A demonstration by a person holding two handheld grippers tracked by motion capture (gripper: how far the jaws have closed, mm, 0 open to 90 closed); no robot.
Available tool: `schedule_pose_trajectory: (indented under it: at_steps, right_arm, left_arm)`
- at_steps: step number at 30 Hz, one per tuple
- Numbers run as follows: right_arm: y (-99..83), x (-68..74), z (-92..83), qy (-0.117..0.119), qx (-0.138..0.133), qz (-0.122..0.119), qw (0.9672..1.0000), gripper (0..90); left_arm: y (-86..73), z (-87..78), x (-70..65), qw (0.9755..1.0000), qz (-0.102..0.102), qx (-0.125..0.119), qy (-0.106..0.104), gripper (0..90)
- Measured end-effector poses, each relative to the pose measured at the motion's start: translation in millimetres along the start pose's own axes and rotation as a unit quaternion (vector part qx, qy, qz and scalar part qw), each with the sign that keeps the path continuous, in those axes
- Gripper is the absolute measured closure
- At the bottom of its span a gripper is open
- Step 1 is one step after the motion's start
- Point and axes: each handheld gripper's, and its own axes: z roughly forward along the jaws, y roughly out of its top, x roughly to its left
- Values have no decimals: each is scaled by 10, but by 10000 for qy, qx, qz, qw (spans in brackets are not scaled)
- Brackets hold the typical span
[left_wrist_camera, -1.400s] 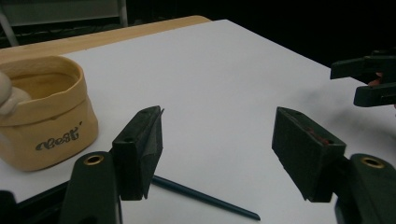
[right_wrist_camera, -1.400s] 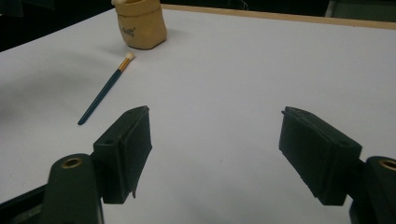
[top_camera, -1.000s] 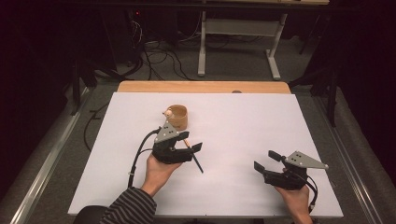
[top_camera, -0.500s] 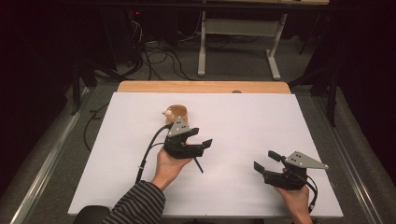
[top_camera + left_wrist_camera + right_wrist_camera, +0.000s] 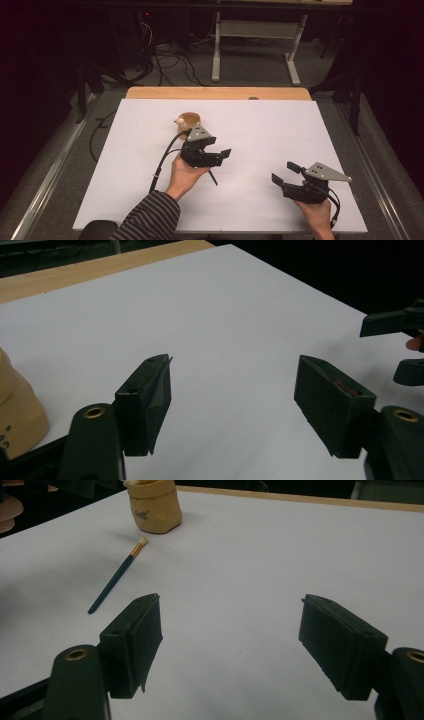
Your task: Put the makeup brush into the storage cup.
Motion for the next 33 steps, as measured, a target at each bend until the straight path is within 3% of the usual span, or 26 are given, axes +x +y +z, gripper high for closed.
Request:
schedule_pose_trajectory:
  at_steps: [9, 16, 33]
  right_arm:
    - [0, 3, 4, -2, 14, 8, 10000, 268]
    - [0, 3, 6, -11, 17, 4, 10000, 268]
    - [-1, 2, 10, 11, 19, 33, 10000, 268]
  left_arm:
    - [10, 13, 16, 9992, -83, 314, 229, 309]
    - [29, 8, 56, 9972, -176, 606, 392, 306]
    - [3, 60, 156, 9860, -426, 1453, 701, 263]
